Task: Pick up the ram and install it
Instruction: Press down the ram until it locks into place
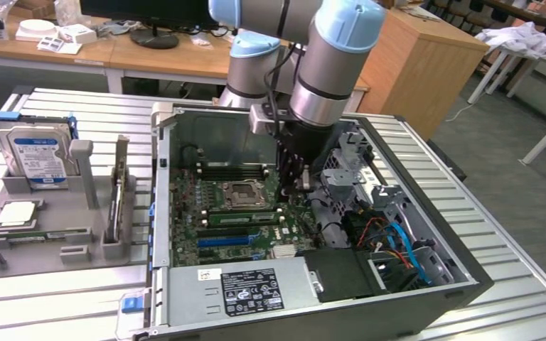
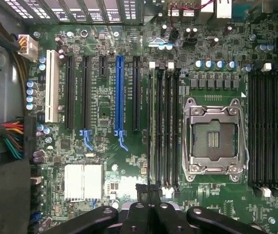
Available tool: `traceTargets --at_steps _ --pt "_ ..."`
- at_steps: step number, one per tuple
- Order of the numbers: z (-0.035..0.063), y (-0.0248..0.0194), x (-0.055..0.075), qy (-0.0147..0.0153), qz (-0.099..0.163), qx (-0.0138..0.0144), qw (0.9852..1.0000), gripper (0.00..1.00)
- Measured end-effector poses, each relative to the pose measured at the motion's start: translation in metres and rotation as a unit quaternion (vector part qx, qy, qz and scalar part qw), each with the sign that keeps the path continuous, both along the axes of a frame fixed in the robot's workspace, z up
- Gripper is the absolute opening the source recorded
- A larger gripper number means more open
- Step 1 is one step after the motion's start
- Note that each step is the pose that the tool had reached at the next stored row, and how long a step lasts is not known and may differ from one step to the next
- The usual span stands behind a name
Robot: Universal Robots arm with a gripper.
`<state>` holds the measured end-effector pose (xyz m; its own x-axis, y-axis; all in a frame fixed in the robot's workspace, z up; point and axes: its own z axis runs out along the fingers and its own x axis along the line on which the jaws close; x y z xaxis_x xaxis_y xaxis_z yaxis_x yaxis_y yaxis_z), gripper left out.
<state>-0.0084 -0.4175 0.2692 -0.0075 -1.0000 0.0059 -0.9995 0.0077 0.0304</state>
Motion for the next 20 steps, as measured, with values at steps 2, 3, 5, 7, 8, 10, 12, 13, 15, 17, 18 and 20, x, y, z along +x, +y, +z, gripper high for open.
traceTargets --at_steps 2,3,5,7,8,10,12,13,15,17,18,20 --pt "-0.0012 0.0000 0.000 0.0000 0.000 0.0000 1.0000 0.11" --pt "-0.0018 0.0000 0.000 0.0000 0.000 0.0000 1.0000 0.11" --pt "-0.0031 0.0000 0.000 0.0000 0.000 -0.0001 1.0000 0.11" --pt "-0.0047 0.0000 0.000 0.0000 0.000 -0.0001 1.0000 0.11" --pt "-0.0055 0.0000 0.000 0.0000 0.000 -0.0001 1.0000 0.11" --pt "-0.0071 0.0000 0.000 0.0000 0.000 -0.0001 1.0000 0.11" --pt "-0.0090 0.0000 0.000 0.0000 0.000 -0.0001 1.0000 0.11" --pt "-0.0100 0.0000 0.000 0.0000 0.000 -0.0001 1.0000 0.11" --pt "-0.0123 0.0000 0.000 0.0000 0.000 0.0000 1.0000 0.11" --pt "-0.0145 0.0000 0.000 0.0000 0.000 0.0000 1.0000 0.11" --pt "-0.0155 0.0000 0.000 0.0000 0.000 -0.0001 1.0000 0.11" --pt "-0.0175 0.0000 0.000 0.0000 0.000 -0.0001 1.0000 0.11"
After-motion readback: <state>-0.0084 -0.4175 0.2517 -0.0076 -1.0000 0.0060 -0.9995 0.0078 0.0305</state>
